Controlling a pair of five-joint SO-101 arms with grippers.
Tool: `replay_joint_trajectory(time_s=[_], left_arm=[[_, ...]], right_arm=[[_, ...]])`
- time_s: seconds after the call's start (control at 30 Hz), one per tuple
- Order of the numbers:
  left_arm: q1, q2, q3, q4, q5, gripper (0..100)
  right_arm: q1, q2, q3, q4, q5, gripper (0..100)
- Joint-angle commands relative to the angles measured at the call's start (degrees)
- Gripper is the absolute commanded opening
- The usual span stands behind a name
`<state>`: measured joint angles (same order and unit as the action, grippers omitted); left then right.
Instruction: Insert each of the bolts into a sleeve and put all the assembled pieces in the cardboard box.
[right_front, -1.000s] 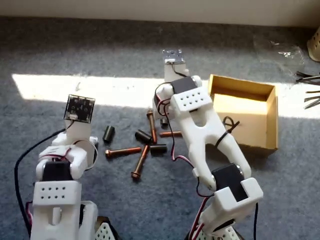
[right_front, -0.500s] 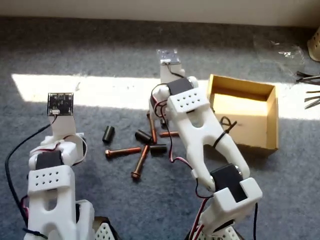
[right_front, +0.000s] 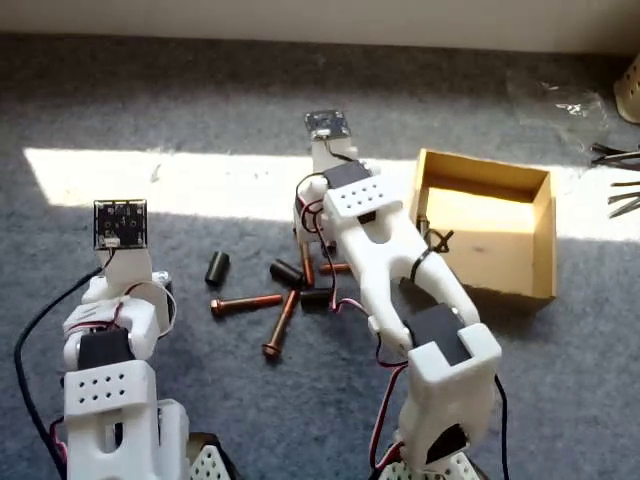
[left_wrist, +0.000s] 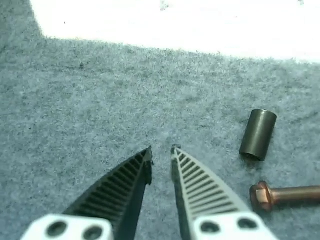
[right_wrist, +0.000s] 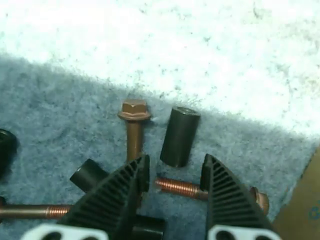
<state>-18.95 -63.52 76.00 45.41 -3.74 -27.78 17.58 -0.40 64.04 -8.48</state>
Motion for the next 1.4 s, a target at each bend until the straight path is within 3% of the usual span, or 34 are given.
replay_joint_trajectory(time_s=[0.0,0.7,1.1,1.37], left_arm=[[-0.75,-4.09,0.57,-1.05,0.26,8],[-0.48,-5.93,1.71,-0.97,0.26,8],[-0.48,-5.93,1.71,-0.97,0.18,8],[-0.48,-5.85,1.71,-0.97,0.18,8]], right_arm=[[-0.31,-0.22,-2.77,-3.38,1.67,16.3],[1.71,9.45,-8.31,-6.2,1.67,16.3],[1.98,15.52,-21.14,6.02,1.41,16.3],[2.42,19.21,-22.81,6.81,1.32,16.3]])
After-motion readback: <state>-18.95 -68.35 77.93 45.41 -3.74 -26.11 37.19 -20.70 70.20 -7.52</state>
